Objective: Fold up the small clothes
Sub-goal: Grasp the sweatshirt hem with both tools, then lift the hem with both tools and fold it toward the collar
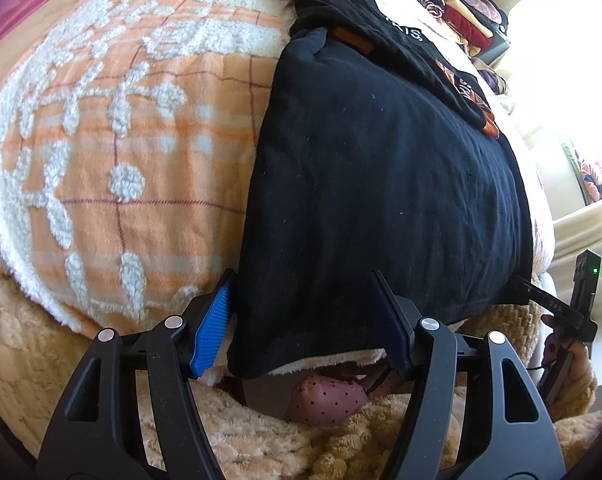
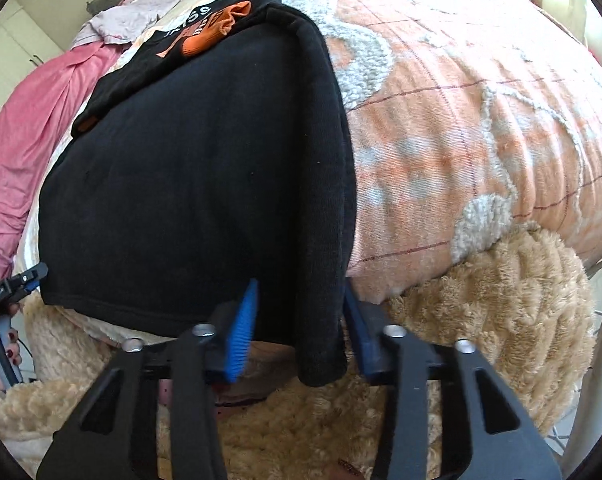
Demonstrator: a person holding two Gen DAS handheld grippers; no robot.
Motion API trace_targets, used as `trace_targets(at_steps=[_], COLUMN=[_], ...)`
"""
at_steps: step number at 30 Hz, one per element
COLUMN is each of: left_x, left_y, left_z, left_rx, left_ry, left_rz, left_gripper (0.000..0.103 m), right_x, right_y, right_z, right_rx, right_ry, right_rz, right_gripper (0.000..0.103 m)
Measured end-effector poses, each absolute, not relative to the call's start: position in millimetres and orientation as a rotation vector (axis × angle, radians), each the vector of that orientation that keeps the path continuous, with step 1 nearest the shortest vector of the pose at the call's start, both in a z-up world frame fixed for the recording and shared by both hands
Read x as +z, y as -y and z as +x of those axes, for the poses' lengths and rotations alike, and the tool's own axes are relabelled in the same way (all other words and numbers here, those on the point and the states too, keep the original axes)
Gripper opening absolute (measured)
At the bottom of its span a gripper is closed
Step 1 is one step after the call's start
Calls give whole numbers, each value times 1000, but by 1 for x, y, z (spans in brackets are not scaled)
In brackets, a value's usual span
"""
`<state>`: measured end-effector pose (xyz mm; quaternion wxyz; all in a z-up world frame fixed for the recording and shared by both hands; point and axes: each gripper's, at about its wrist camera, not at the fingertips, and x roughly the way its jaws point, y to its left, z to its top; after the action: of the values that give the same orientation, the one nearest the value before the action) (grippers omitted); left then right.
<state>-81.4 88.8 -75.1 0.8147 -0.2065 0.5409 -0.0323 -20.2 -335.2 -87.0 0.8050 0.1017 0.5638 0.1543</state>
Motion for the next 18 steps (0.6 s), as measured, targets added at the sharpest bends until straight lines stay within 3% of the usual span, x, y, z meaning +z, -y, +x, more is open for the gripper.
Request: trace_targets(at_steps=[7, 13, 18], left_x=[-78, -76, -58], left_y=[-89, -89, -95], left_z=[-85, -87, -93], left_rx=[-78, -59, -66], left_ry=[-1171, -1174, -1111], left_rz=[-471, -454, -485], left_gripper=[56, 12, 3], right_x=[-60, -33, -23], right_y=[336, 340, 346], right_z=[-17, -9, -6], right_rx=[424, 463, 467], right_ry=[-1140, -1042, -997], right_rz=[275, 320, 349], right_gripper=[8, 8, 8])
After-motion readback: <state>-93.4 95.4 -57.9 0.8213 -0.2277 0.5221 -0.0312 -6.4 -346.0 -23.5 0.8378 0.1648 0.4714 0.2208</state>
